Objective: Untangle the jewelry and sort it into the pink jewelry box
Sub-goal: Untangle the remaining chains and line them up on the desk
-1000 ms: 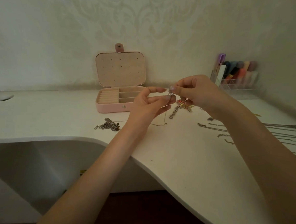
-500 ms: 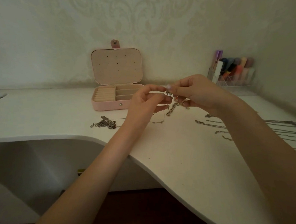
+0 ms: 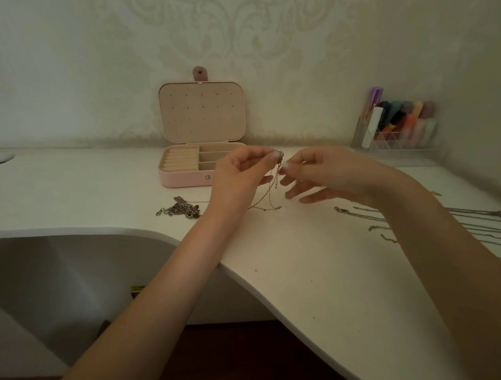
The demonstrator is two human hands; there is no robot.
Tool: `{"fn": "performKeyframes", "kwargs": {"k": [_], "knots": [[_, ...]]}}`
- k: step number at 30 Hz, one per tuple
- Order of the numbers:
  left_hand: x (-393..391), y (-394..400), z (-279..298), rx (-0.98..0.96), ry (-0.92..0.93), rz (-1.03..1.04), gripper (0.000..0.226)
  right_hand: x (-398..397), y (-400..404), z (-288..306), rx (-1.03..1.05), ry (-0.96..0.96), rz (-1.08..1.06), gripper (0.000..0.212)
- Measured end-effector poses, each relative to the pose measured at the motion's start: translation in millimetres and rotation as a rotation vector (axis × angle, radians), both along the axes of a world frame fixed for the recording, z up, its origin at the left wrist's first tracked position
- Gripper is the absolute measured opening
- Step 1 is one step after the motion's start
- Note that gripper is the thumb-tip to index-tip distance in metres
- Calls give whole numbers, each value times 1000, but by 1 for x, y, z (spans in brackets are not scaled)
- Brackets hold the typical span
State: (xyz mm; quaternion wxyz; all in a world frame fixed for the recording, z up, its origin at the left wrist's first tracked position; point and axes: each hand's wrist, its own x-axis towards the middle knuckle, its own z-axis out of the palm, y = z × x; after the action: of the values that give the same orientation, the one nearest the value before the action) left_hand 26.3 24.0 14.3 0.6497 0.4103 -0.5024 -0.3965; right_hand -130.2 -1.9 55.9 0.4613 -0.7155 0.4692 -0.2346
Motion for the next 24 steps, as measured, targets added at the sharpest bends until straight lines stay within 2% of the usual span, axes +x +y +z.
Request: {"fn": "performKeyframes", "kwargs": {"k": [3, 9, 18, 24], "knots": [[2, 0, 1, 12, -14, 19, 9, 6, -1, -5, -76, -75, -44, 16], [3, -1, -1, 39, 22, -15, 11, 10, -3, -9, -85, -218, -62, 20], [2, -2, -1, 42, 41, -13, 17, 17, -1, -11, -60, -315, -56, 11], [0, -1, 0, -16, -40, 18, 14, 17, -1, -9, -42, -322, -49, 6]]}}
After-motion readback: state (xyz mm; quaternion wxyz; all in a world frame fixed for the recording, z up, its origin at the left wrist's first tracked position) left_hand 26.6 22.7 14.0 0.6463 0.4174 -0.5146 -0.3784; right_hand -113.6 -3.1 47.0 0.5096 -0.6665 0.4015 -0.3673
